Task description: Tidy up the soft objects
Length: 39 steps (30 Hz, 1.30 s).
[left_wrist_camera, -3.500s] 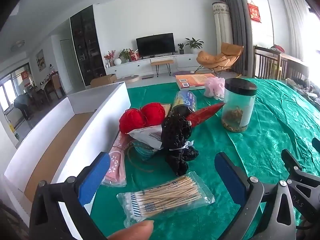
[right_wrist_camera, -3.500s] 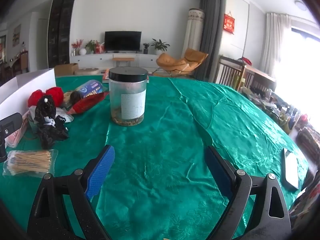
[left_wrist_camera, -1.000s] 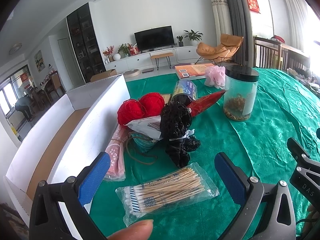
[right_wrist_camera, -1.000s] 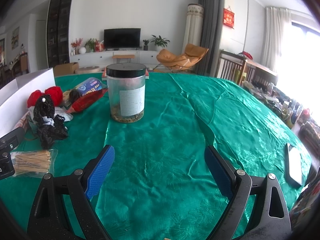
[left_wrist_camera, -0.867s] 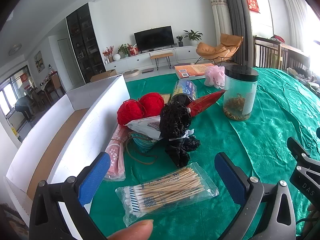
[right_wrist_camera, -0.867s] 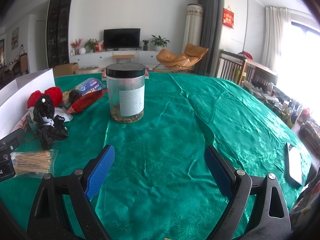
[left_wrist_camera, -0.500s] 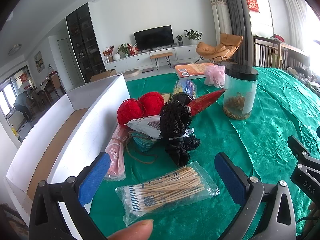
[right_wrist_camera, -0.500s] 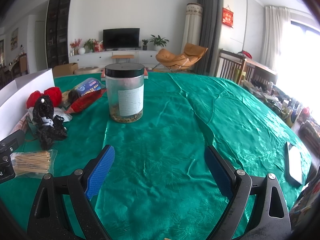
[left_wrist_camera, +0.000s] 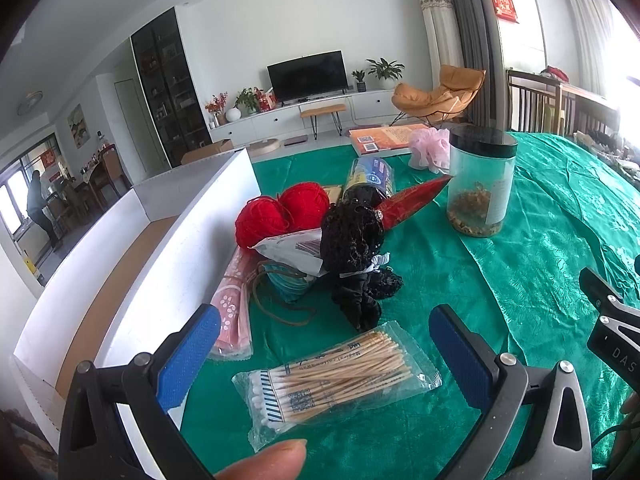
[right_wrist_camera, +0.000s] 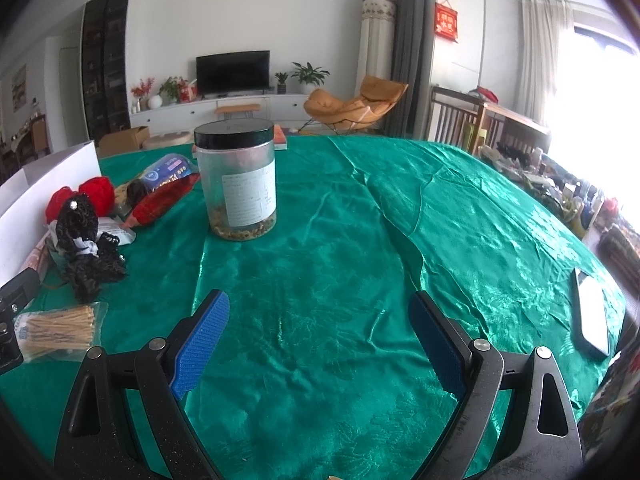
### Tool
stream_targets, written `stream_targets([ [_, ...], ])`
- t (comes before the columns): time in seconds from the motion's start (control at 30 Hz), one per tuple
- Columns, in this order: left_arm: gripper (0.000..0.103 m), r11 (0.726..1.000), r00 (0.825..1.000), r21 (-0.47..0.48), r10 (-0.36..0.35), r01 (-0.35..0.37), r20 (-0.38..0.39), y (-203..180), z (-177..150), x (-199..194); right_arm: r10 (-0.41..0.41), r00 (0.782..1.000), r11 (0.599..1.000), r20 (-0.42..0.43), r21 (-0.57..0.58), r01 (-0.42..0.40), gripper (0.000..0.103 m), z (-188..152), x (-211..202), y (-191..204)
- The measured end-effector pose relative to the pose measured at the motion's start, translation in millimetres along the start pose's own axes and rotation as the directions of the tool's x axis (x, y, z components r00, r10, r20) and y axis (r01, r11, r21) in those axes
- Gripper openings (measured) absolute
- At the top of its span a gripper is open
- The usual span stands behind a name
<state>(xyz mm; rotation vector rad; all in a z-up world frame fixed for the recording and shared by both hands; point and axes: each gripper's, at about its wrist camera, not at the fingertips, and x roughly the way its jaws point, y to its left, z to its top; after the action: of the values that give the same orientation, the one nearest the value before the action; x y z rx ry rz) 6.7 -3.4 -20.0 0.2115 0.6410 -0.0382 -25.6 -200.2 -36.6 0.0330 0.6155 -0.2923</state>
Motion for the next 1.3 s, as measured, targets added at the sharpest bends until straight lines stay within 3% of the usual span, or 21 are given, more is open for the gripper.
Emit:
stream_targets([
  [1.3, 0.103, 1.000, 1.000, 0.008, 0.001, -0.001, -0.017, 0.3, -0.6, 2.7, 0.009, 1.000, 1.000, -0.020, 0.027, -0.009, 0.093, 2.9, 5.2, -4.9],
])
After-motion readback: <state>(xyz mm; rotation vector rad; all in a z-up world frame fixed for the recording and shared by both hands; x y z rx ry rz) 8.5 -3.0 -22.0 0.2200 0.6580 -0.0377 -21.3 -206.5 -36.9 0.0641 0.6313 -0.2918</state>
